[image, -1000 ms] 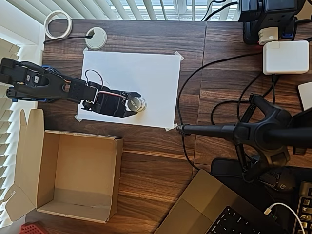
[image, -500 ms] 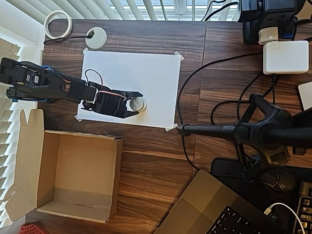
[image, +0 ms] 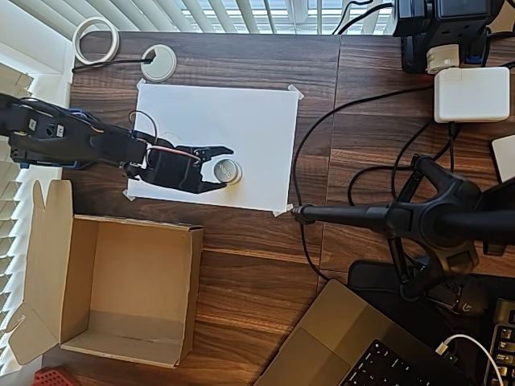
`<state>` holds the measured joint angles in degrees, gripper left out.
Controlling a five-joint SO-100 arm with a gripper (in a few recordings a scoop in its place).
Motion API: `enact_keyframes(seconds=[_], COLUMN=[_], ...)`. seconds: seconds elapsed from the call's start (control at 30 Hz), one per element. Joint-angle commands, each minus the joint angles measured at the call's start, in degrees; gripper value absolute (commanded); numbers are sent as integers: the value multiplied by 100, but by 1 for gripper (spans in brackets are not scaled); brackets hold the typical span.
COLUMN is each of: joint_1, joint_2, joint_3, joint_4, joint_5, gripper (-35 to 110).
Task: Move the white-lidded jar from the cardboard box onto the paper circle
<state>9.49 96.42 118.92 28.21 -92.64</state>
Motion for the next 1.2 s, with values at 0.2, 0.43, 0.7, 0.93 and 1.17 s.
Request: enact_keyframes(seconds=[0.2, 0.43, 0.7, 0.93, 1.17], joint_1=[-606, -1046, -1081, -1081, -1055], joint_2=[2909, 4562, 6803, 8095, 8912], joint_3=[1644, 3305, 4474, 4799, 5203], joint_4=[-712, -677, 1318, 2812, 3920], joint_5=[2197, 4008, 5625, 7102, 7954], gripper=[34, 34, 19, 0, 0])
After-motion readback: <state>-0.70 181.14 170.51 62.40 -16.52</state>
